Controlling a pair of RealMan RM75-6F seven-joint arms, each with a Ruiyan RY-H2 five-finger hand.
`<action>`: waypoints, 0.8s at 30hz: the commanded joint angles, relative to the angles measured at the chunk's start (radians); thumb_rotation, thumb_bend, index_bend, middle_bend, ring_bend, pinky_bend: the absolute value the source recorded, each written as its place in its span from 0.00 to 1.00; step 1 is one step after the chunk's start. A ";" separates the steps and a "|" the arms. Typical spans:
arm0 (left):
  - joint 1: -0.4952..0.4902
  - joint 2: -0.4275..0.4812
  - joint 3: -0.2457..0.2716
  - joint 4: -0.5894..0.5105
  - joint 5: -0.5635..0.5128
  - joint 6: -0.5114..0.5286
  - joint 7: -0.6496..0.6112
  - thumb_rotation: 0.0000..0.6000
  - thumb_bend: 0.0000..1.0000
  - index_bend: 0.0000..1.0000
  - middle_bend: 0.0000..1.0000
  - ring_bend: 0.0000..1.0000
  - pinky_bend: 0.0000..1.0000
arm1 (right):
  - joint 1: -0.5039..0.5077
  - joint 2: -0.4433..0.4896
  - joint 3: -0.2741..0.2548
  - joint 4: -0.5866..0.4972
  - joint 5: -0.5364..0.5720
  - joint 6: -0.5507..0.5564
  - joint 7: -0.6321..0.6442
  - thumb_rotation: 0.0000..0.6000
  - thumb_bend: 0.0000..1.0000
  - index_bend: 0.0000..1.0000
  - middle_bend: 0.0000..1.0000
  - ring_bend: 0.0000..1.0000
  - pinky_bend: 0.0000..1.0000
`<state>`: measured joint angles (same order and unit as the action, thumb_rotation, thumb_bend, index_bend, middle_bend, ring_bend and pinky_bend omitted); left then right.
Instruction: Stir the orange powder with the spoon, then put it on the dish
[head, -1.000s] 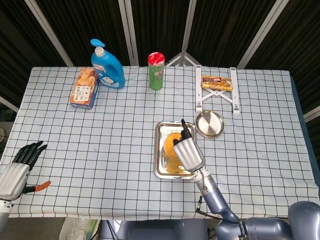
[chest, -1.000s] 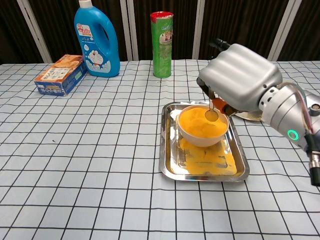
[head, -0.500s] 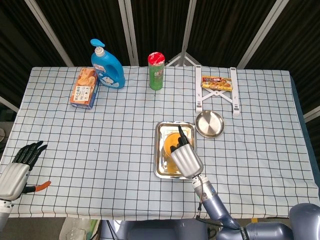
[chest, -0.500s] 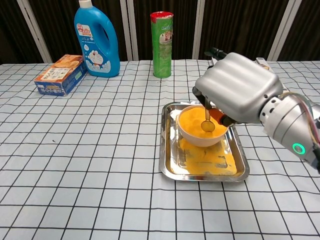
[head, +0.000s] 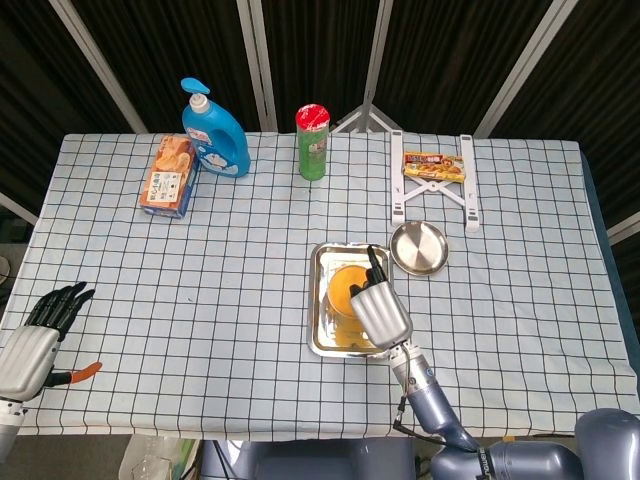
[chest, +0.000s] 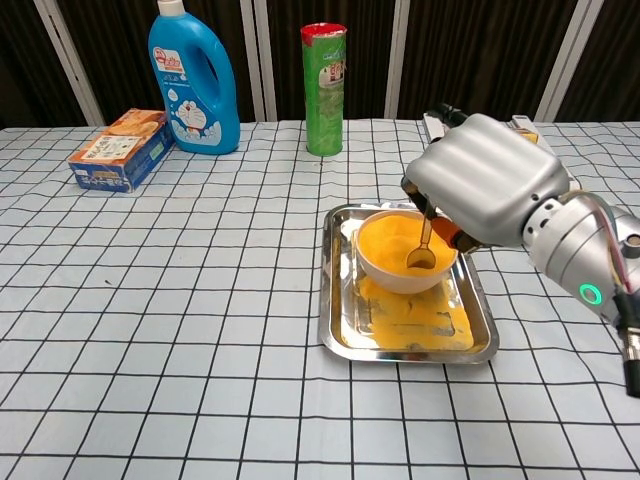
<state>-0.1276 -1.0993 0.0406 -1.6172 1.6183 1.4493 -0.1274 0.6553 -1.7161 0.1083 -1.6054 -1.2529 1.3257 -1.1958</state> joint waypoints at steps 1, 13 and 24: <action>0.000 0.000 0.000 0.000 0.000 0.000 0.000 1.00 0.00 0.00 0.00 0.00 0.00 | 0.000 -0.008 0.013 0.022 0.000 0.002 0.017 1.00 0.84 0.76 0.68 0.37 0.00; 0.000 0.000 0.000 0.000 -0.001 0.000 0.001 1.00 0.00 0.00 0.00 0.00 0.00 | 0.005 -0.024 0.034 0.066 -0.014 0.001 0.056 1.00 0.84 0.76 0.68 0.37 0.00; -0.001 -0.001 0.001 0.000 0.005 0.001 0.003 1.00 0.00 0.00 0.00 0.00 0.00 | -0.006 -0.005 0.020 -0.030 -0.031 0.009 0.045 1.00 0.84 0.76 0.68 0.37 0.00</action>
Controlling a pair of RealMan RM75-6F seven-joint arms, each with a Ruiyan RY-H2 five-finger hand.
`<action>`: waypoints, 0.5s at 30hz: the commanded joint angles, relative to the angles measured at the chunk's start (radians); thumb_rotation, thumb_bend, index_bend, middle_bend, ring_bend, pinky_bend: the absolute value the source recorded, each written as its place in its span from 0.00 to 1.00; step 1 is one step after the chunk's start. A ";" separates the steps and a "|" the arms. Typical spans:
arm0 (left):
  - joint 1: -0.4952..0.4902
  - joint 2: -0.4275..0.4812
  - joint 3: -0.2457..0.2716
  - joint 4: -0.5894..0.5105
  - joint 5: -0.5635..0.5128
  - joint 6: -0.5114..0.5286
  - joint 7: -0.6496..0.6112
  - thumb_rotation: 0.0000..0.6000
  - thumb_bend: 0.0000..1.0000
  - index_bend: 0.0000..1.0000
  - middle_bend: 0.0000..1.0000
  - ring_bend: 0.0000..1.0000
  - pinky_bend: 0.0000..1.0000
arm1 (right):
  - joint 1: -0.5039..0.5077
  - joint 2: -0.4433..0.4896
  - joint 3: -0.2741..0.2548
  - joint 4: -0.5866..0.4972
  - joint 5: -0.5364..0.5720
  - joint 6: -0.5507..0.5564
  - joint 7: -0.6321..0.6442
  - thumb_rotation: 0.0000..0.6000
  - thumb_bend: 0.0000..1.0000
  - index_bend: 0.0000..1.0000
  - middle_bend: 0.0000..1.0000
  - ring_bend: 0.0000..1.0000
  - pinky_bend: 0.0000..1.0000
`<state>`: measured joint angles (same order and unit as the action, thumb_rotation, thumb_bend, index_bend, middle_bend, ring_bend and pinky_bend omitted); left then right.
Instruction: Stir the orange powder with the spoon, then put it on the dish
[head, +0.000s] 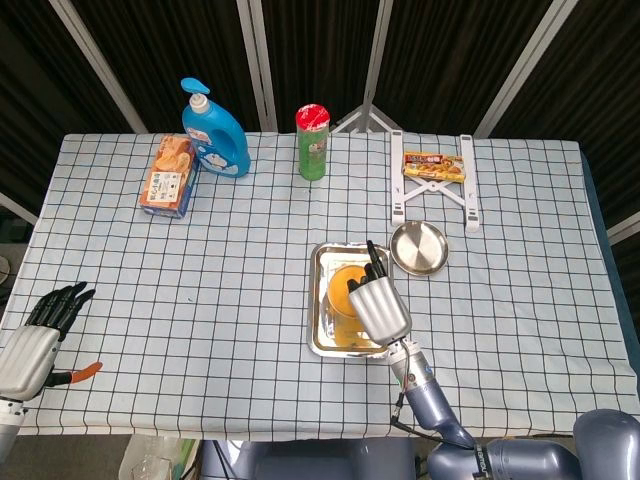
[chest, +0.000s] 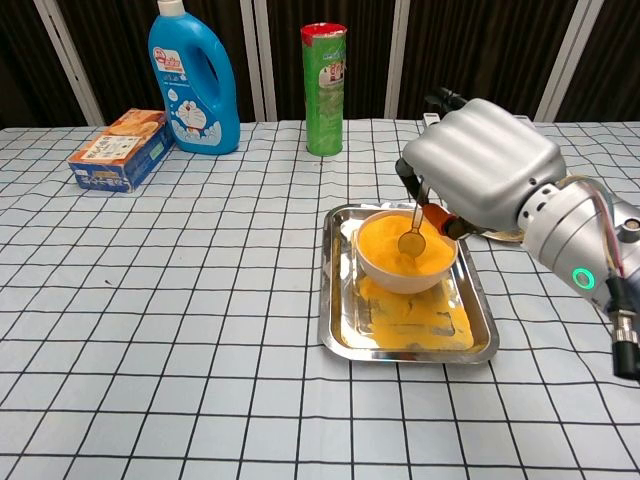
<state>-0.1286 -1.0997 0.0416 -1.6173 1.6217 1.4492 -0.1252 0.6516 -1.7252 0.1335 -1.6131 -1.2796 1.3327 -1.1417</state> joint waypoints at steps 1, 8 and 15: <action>0.001 -0.001 0.000 0.000 0.002 0.002 0.002 1.00 0.00 0.00 0.00 0.00 0.00 | -0.003 0.004 -0.006 -0.030 -0.004 0.002 -0.013 1.00 0.84 0.76 0.68 0.37 0.00; 0.001 -0.001 0.000 0.000 -0.001 0.001 0.001 1.00 0.00 0.00 0.00 0.00 0.00 | -0.010 -0.003 -0.011 -0.056 0.018 -0.005 -0.030 1.00 0.84 0.76 0.68 0.37 0.00; 0.000 0.000 -0.001 0.000 -0.003 -0.001 -0.001 1.00 0.00 0.00 0.00 0.00 0.00 | -0.015 -0.018 -0.013 -0.032 0.051 -0.019 -0.031 1.00 0.84 0.76 0.68 0.37 0.00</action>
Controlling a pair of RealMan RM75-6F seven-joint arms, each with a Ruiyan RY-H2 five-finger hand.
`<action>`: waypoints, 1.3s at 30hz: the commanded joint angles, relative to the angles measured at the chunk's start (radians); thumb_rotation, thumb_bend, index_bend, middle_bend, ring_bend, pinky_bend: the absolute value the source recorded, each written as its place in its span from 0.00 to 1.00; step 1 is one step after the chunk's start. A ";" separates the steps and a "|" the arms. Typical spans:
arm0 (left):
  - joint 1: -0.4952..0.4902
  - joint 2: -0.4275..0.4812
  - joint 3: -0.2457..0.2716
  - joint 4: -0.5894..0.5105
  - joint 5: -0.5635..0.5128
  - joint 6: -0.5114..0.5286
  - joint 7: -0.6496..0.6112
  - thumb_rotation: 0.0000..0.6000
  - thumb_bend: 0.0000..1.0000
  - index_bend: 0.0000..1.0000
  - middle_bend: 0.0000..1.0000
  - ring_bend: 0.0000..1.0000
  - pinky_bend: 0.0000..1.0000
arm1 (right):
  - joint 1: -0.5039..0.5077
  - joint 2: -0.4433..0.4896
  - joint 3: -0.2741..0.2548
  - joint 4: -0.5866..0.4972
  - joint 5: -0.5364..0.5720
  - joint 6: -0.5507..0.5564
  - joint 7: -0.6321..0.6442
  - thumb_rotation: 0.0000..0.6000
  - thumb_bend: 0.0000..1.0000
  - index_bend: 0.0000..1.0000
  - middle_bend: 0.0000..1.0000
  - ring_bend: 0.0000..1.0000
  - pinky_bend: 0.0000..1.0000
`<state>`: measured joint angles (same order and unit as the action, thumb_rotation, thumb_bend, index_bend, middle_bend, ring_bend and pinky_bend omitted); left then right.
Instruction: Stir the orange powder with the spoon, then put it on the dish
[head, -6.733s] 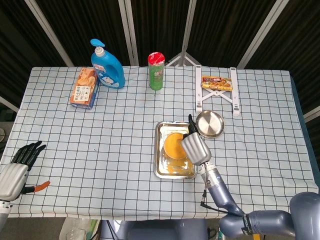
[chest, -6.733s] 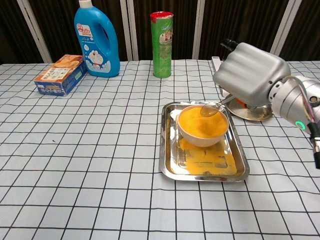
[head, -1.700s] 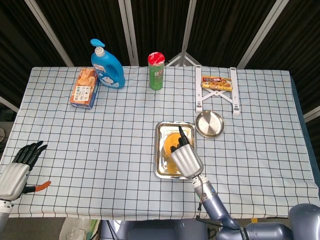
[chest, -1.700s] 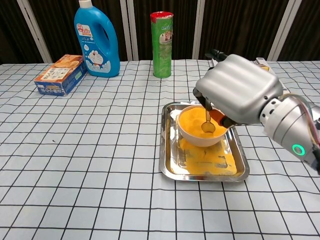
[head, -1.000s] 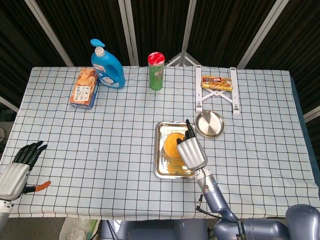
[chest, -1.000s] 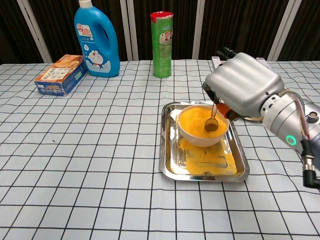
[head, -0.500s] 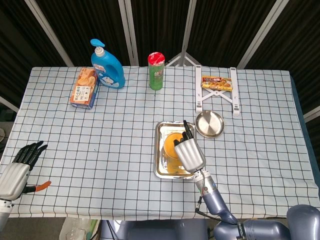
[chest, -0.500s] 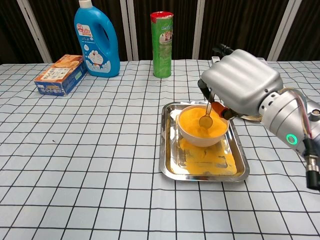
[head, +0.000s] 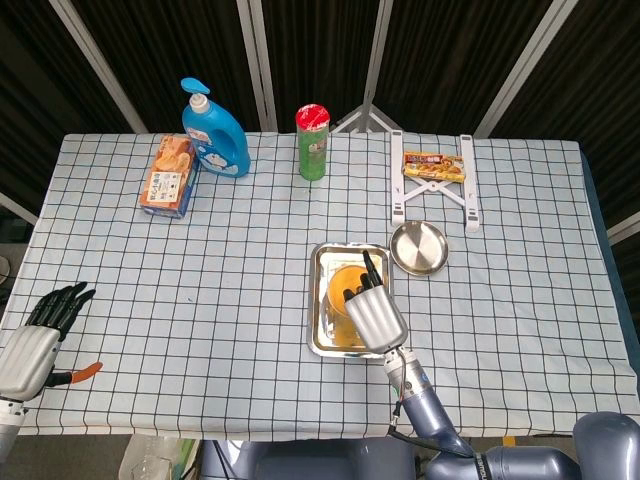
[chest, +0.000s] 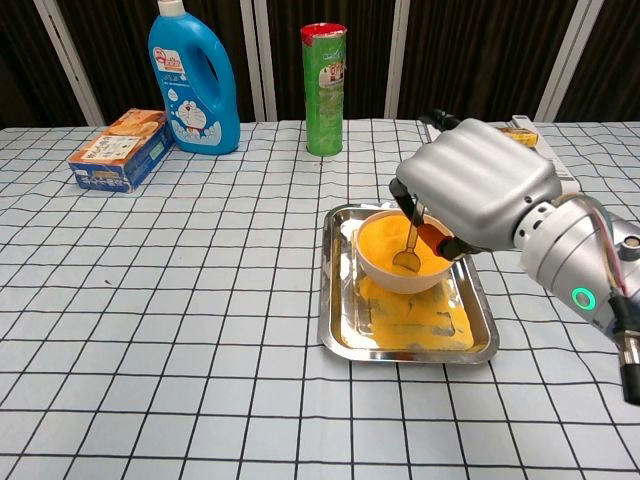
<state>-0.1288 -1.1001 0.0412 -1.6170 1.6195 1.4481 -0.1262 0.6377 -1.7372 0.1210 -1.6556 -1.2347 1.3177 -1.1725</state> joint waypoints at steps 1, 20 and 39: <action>0.000 0.000 0.000 0.000 -0.001 -0.001 0.000 1.00 0.00 0.00 0.00 0.00 0.00 | -0.002 -0.009 0.000 0.019 0.009 -0.004 0.002 1.00 0.84 0.76 0.68 0.37 0.00; 0.000 -0.001 -0.001 0.001 -0.001 0.002 -0.001 1.00 0.00 0.00 0.00 0.00 0.00 | 0.003 -0.019 0.023 0.138 -0.040 0.020 0.045 1.00 0.84 0.76 0.68 0.37 0.00; 0.001 -0.001 -0.001 0.000 -0.002 0.002 0.002 1.00 0.00 0.00 0.00 0.00 0.00 | 0.011 -0.001 0.061 0.078 -0.042 0.024 0.047 1.00 0.84 0.76 0.68 0.37 0.00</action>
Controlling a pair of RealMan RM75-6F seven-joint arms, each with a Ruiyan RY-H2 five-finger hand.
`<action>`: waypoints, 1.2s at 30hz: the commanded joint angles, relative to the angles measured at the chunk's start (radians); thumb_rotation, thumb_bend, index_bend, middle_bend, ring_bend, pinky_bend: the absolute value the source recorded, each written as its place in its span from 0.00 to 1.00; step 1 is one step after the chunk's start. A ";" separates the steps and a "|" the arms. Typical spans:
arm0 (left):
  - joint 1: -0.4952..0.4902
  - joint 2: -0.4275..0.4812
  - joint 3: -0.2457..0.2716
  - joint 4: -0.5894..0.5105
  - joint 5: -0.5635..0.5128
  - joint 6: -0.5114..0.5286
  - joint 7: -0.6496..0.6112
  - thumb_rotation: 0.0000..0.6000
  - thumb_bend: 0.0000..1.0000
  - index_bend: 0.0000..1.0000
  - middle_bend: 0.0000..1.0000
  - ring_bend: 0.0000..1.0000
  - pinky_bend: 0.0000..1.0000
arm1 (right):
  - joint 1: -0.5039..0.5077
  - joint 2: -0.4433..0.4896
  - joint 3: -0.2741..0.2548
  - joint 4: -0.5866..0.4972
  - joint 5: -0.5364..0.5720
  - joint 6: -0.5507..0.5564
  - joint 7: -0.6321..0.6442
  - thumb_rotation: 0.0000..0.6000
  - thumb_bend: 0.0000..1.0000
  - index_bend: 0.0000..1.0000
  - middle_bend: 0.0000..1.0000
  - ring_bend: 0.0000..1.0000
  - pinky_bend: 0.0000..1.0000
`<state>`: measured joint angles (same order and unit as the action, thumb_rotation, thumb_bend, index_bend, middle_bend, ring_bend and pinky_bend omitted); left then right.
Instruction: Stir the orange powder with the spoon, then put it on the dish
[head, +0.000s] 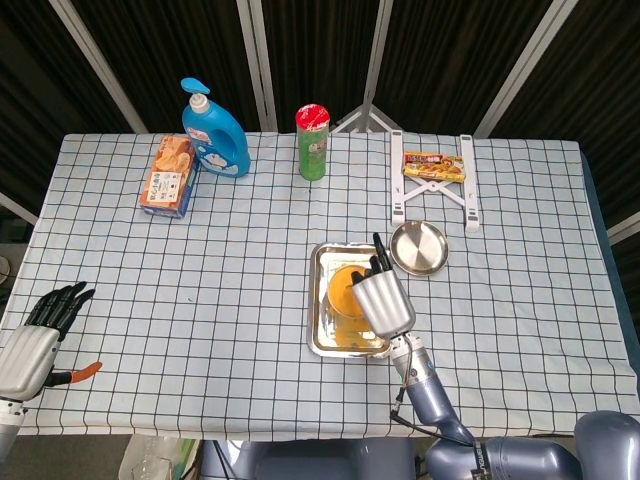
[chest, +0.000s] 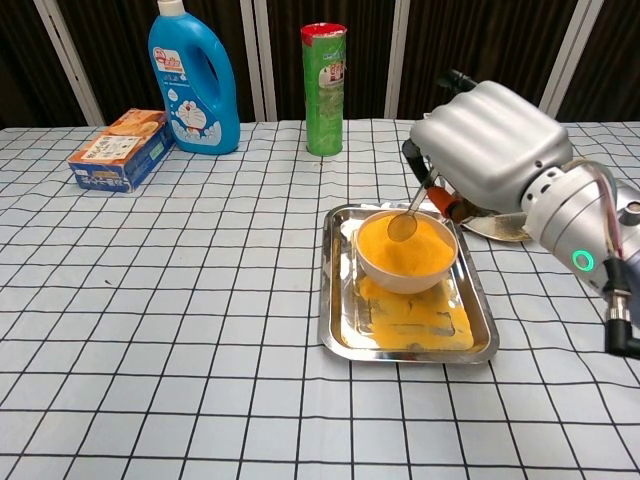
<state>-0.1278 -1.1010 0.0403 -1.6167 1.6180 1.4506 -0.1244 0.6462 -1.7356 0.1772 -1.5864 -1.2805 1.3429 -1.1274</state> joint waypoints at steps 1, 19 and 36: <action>0.000 0.000 0.000 0.000 0.000 0.000 0.000 1.00 0.00 0.00 0.00 0.00 0.00 | 0.003 -0.004 0.007 0.015 0.004 -0.001 0.003 1.00 0.84 0.76 0.68 0.37 0.00; -0.002 0.001 0.001 -0.002 -0.003 -0.007 -0.001 1.00 0.00 0.00 0.00 0.00 0.00 | -0.005 -0.044 -0.014 0.099 0.006 -0.013 0.051 1.00 0.84 0.76 0.69 0.37 0.00; -0.001 -0.001 0.002 0.000 0.003 -0.001 0.002 1.00 0.00 0.00 0.00 0.00 0.00 | -0.038 -0.027 -0.053 -0.014 -0.009 0.004 0.035 1.00 0.84 0.77 0.70 0.37 0.00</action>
<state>-0.1284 -1.1017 0.0419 -1.6167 1.6210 1.4496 -0.1226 0.6100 -1.7649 0.1251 -1.5976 -1.2879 1.3452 -1.0914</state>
